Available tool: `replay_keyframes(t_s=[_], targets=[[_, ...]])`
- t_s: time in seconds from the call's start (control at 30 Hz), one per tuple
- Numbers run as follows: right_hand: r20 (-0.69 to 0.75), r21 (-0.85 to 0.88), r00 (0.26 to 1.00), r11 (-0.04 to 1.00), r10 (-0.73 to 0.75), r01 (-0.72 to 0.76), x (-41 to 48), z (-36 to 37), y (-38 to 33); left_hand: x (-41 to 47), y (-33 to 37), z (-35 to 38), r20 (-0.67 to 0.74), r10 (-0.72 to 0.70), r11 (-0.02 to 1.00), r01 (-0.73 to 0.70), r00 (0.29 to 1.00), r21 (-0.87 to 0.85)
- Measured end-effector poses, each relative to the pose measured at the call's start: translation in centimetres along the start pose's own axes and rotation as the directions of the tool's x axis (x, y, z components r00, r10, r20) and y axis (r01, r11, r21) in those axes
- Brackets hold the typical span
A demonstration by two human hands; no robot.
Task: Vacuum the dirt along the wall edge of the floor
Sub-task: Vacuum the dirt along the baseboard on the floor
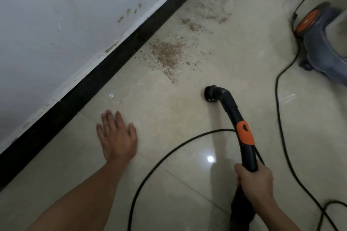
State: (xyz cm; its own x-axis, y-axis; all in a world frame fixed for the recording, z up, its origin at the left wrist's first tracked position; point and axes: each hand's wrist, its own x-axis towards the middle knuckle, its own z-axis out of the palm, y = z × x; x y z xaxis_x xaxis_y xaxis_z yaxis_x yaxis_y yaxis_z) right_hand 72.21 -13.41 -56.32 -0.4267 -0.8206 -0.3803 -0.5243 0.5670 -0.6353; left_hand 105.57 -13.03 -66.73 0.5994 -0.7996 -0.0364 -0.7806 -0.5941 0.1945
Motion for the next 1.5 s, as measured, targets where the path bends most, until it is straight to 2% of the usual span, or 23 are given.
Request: replay_keyframes(t_s=[0.17,0.47,0.63,1.5], targets=[[0.046,0.109,0.999,0.994,0.011,-0.016,2.1,1.6,-2.3,0.0,-0.1,0.0,-0.014,0.002,1.0,-0.002,1.0,-0.005],[0.212,0.032,0.974,0.996,-0.084,0.079,-0.2,4.5,-4.3,0.1,0.0,-0.1,-0.026,0.006,1.0,-0.006,1.0,-0.006],[0.19,0.037,0.975,0.993,-0.116,0.111,1.0,6.4,-6.9,0.1,0.0,-0.1,-0.011,0.001,1.0,-0.001,1.0,0.003],[0.289,-0.048,0.914,0.949,-0.284,0.31,4.7,14.1,-16.5,0.5,0.1,-0.4,0.002,0.003,1.0,-0.003,1.0,0.01]])
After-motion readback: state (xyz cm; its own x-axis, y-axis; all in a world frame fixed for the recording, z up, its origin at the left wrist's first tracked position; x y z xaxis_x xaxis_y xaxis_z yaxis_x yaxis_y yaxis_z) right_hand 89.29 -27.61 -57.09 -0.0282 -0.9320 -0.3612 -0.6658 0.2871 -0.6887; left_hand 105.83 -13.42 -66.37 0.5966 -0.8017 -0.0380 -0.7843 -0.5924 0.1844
